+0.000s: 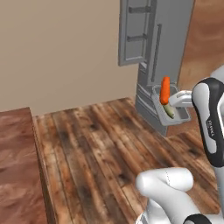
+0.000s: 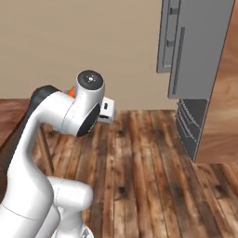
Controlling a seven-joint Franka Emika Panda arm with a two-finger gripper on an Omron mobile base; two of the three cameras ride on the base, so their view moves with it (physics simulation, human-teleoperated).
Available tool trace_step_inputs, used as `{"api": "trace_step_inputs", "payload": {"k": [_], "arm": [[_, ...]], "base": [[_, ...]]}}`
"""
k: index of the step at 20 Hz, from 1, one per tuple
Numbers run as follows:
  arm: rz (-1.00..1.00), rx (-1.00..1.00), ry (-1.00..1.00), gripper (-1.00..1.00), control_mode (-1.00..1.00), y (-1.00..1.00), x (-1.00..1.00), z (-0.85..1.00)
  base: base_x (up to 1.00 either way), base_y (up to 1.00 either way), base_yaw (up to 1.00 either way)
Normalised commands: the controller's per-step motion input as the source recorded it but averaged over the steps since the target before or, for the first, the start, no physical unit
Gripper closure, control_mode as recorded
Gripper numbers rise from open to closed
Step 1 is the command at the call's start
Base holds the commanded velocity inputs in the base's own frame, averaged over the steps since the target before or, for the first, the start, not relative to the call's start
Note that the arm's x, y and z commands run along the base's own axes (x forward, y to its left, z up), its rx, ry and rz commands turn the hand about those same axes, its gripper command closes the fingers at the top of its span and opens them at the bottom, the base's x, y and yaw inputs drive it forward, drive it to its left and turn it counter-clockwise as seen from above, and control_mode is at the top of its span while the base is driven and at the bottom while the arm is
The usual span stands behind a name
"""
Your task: Place the tupperware on the second highest shelf of the fridge. Make space for the tupperware among the existing items by rearranging them on the shelves if needed. Close the fridge door when finished.
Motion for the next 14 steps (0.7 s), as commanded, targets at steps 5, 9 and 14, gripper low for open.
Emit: {"api": "trace_step_inputs", "payload": {"k": [5,9,14], "arm": [[0.0,0.0,0.0,1.0,1.0,0.0,0.0,0.0],[0.0,0.0,0.0,1.0,1.0,0.0,0.0,0.0],[0.0,0.0,0.0,1.0,1.0,0.0,0.0,0.0]], "base": [[1.0,-0.01,0.01],[1.0,0.06,0.0],[1.0,0.1,-0.01]]}}
